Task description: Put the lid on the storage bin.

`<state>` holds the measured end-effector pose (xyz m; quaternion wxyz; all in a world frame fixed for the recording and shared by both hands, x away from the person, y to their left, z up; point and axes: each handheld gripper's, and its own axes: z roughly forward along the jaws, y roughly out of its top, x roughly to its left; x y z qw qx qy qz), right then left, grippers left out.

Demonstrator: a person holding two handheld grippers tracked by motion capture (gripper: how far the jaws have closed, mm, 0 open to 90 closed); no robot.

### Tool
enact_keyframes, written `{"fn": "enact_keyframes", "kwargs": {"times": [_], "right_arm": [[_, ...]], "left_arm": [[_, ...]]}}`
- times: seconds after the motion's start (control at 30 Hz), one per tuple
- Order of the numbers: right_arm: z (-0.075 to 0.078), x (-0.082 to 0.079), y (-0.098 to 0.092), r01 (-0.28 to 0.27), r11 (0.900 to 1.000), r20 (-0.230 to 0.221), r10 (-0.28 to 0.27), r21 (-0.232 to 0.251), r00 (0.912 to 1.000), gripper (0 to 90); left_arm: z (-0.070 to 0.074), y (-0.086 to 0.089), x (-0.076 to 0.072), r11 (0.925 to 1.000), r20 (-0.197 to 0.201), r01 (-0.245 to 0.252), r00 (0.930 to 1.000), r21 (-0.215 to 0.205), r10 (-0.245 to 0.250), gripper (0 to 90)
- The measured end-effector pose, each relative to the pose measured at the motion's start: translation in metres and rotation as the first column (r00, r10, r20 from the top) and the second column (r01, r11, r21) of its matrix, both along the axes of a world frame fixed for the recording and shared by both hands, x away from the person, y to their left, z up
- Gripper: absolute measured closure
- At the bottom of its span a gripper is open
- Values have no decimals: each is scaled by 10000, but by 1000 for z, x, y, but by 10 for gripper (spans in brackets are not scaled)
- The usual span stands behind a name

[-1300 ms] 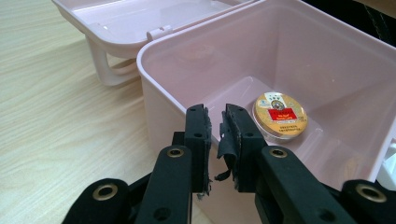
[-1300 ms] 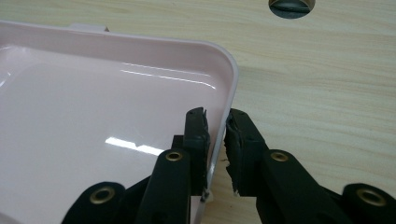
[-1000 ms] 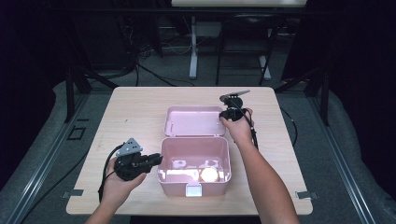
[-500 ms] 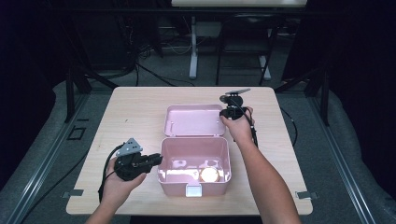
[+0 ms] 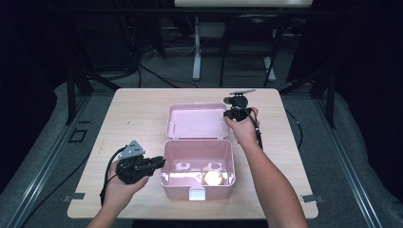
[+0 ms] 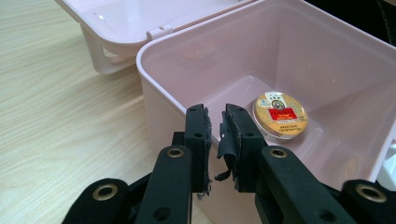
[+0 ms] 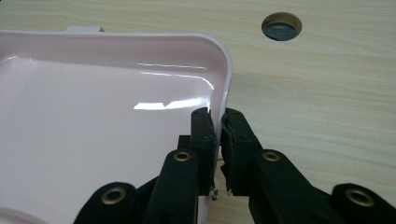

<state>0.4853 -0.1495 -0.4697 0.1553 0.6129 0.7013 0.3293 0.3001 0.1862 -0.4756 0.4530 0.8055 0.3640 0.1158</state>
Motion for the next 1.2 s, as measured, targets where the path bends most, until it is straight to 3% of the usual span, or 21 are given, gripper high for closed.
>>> {"fn": "enact_keyframes", "kwargs": {"times": [0.17,1.2], "right_arm": [[6,-2,-2,85,9997,217,-91,236,9997,845],[31,-18,-4,-54,9997,1061,29,238,9944,861]], "left_arm": [[0,0,0,10000,-2,-10,10000,-9,10,796],[0,0,0,10000,-16,-12,10000,-30,12,796]]}}
